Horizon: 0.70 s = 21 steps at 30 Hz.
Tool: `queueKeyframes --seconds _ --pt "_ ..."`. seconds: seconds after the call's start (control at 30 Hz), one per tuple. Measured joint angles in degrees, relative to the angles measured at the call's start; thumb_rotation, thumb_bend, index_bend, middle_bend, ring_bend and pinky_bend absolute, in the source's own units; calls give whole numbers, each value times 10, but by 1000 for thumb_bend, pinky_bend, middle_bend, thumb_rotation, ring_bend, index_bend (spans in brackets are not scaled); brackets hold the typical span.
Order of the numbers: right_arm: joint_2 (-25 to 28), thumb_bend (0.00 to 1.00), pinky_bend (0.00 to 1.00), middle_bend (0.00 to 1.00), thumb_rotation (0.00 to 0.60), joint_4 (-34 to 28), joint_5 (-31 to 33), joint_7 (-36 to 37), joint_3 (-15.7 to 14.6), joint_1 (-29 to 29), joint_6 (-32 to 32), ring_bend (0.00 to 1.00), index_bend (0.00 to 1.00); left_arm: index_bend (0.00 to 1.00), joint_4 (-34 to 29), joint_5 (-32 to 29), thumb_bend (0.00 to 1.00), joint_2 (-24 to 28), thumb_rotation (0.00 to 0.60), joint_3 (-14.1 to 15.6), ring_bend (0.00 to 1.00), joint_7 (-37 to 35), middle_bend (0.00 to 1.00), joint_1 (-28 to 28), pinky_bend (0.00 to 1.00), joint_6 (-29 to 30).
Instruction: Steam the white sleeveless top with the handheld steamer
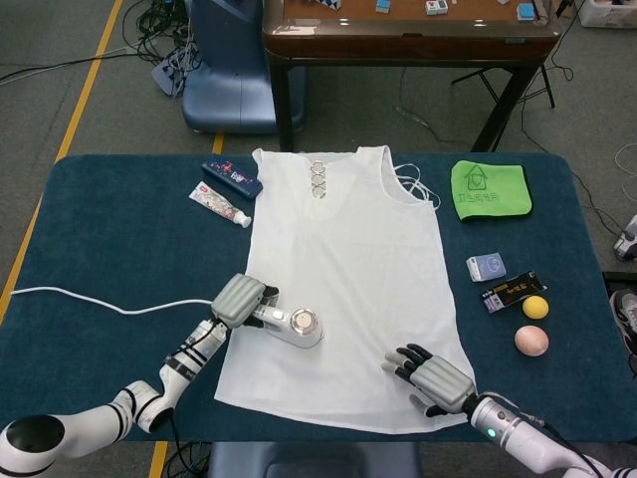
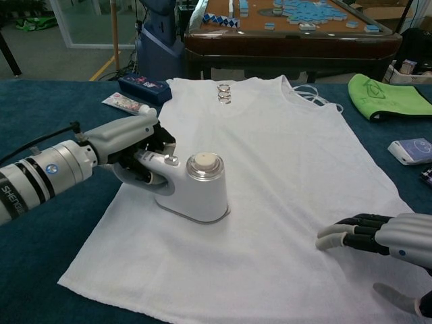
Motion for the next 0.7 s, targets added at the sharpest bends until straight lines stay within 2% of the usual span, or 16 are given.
queueKeyframes --seconds 0.4,0.7 --pt "1 565 12 72 562 -4 6 -6 4 1 -4 0 0 831 161 -16 185 -43 600 -23 695 -62 839 -19 730 -8" --pt "4 564 12 72 562 -11 8 -13 6 1 -4 0 0 831 251 -22 185 -58 600 -29 695 -96 839 -19 730 9"
